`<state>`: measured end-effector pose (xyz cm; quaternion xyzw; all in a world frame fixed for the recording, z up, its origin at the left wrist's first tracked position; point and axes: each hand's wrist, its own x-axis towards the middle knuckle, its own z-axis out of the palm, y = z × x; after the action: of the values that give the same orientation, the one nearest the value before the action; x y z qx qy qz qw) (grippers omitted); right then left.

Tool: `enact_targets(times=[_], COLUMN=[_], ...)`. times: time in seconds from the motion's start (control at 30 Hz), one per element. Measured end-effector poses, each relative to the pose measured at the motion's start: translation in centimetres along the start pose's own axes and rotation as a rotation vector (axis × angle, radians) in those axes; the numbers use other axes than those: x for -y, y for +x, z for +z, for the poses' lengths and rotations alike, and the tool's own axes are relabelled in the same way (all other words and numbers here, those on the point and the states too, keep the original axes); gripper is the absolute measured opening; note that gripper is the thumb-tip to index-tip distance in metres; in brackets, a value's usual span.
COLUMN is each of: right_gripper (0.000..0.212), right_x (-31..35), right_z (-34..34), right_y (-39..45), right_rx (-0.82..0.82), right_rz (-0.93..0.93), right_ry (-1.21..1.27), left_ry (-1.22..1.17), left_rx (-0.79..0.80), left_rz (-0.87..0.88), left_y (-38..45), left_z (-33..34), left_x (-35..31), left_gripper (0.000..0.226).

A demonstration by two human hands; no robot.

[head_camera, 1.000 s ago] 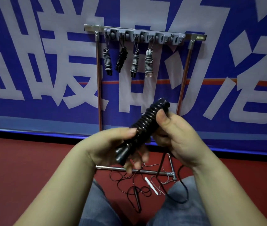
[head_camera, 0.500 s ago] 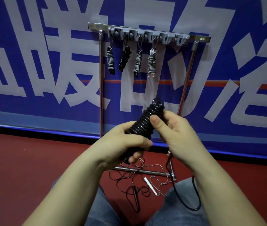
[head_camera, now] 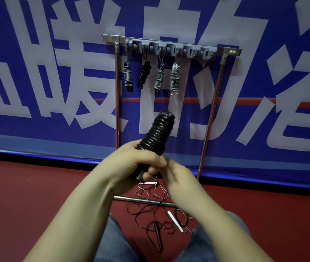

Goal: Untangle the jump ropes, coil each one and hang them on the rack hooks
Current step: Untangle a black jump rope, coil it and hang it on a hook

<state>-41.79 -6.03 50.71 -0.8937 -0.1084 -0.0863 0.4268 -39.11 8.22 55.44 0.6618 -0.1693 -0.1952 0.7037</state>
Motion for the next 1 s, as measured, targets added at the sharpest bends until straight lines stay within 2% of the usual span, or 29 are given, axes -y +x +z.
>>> enact_targets(times=[0.07, 0.17, 0.37, 0.5, 0.57, 0.67, 0.73, 0.8, 0.87, 1.0], right_gripper=[0.023, 0.025, 0.026, 0.019, 0.015, 0.015, 0.018, 0.028, 0.038, 0.041], right_x=[0.0, 0.1, 1.4, 3.2, 4.3, 4.7, 4.0, 3.1, 2.3, 1.4], right_z=[0.3, 0.5, -0.7, -2.1, -3.2, -4.9, -6.2, -7.2, -7.8, -7.4], right_y=[0.0, 0.1, -0.4, -0.6, 0.0, 1.7, 3.3, 4.6, 5.1, 4.7], right_rx=[0.023, 0.029, 0.008, 0.104, 0.156, 0.213, 0.24, 0.278, 0.322, 0.348], right_rz=[-0.082, -0.113, -0.108, -0.148, -0.187, -0.187, -0.151, -0.095, -0.009, 0.081], right_ry=[-0.246, -0.397, -0.477, -0.592, -0.621, -0.569, -0.481, -0.381, -0.234, 0.119], left_ry=[0.247, 0.594, 0.975, 1.212, 1.325, 1.468, 1.47, 1.369, 1.137, 0.676], left_rx=[-0.182, -0.411, -0.488, -0.431, -0.289, -0.005, 0.094, 0.119, 0.113, 0.174], left_rz=[0.027, 0.086, 0.121, 0.033, 0.022, 0.094, 0.155, 0.232, 0.269, 0.252], left_y=[0.2, 0.6, 1.8, 2.7, 2.9, 2.5, 2.1, 1.8, 1.4, 0.3], left_z=[-0.4, -0.2, -0.7, -1.1, -1.2, -0.1, 0.6, 0.5, 0.1, 0.5], left_x=[0.4, 0.8, 1.3, 2.0, 1.9, 1.3, 1.3, 1.6, 1.6, 0.4], left_gripper=[0.03, 0.037, 0.037, 0.026, 0.019, 0.011, 0.017, 0.028, 0.028, 0.027])
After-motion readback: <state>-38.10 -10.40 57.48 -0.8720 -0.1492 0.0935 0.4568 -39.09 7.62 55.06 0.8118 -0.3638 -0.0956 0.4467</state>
